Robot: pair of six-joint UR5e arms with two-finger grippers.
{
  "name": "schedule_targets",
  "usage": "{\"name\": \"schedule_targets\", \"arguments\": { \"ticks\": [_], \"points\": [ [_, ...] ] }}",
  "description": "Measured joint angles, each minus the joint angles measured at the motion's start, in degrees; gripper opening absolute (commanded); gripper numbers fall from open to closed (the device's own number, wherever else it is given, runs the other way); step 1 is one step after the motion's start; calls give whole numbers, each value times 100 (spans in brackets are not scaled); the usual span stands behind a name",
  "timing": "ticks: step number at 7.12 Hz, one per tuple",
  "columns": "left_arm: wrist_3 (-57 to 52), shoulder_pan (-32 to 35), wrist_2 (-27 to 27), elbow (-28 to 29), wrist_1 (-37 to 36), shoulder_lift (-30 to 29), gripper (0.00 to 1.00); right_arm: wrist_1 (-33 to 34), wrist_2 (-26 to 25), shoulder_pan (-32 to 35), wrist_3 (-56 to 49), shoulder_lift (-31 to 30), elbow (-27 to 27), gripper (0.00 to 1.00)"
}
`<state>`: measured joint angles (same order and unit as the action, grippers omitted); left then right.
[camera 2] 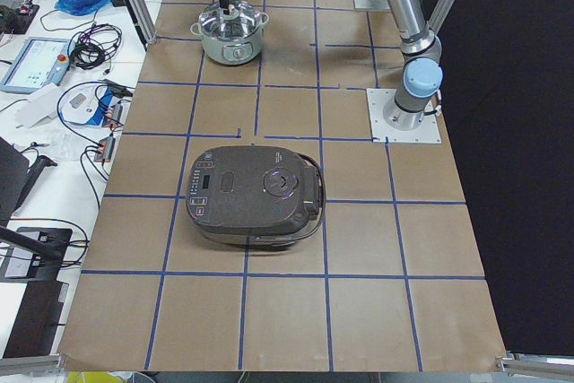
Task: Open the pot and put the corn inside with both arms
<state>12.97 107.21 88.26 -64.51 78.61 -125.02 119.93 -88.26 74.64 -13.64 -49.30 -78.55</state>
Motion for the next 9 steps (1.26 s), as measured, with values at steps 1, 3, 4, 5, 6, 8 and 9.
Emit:
{"name": "schedule_targets", "arguments": {
  "ticks": [1,3,4,5,6,8,9],
  "points": [
    [-12,7,4,-13,-2,-2,48,12,35,-2,3,52,-4,50],
    [-28,11,5,-23,-1,-4,2,-37,50,-2,5,82,-22,4],
    [-32,10,1,-25,2,-4,0,-65,49,-2,1,68,-34,3],
    [-48,10,13,-22,4,-3,0,-105,47,-3,2,41,-27,3],
    [-125,11,77,-5,17,31,0,-140,46,-1,3,-16,5,3],
    [-304,-12,229,81,260,374,1,-679,28,54,9,-384,262,3],
    [-418,-92,257,141,593,629,1,-1206,12,132,42,-683,445,3]
  ]
}}
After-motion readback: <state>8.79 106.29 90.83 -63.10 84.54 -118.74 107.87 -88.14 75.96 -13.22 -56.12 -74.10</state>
